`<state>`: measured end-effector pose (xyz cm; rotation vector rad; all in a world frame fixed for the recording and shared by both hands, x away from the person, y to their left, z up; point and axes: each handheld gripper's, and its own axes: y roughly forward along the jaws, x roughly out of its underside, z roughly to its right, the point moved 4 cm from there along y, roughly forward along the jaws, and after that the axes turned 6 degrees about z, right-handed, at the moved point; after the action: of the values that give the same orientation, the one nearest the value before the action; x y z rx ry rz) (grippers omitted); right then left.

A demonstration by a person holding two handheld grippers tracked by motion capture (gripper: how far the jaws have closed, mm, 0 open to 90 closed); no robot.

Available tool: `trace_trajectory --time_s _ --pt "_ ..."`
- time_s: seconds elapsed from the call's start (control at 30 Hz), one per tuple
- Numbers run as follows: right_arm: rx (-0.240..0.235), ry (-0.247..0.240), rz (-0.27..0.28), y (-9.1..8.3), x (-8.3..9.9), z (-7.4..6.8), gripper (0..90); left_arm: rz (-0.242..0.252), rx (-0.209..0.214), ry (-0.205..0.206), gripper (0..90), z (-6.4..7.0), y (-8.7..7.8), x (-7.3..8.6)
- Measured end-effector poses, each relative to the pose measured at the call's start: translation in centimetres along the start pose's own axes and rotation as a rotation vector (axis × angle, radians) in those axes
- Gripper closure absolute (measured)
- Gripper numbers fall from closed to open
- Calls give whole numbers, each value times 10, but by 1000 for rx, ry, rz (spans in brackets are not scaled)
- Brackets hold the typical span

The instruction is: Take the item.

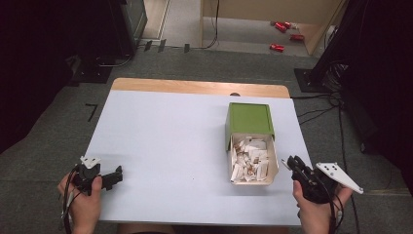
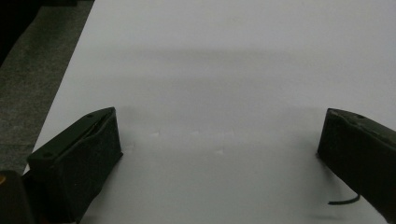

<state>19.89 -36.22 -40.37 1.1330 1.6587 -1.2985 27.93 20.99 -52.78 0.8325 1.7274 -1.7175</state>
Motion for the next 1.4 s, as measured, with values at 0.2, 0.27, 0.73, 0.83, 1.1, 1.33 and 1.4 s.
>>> trace_trajectory --time_s 0.2,0.27,0.73,0.83,1.1,1.33,1.4 --pt "36 10 -14 5 6 13 783 0 0 0 0 0 0 0" --pt "40 12 -16 6 8 14 783 0 0 0 0 0 0 0" --pt "98 25 -65 30 37 45 782 0 0 0 0 0 0 0" --pt "101 23 -72 33 41 48 782 0 0 0 0 0 0 0" --pt "115 19 -103 42 54 56 780 -1 0 1 0 0 0 0" --pt "131 12 -131 47 64 62 778 0 0 0 0 0 0 0" --pt "138 8 -135 49 66 63 777 0 0 0 0 0 0 0"
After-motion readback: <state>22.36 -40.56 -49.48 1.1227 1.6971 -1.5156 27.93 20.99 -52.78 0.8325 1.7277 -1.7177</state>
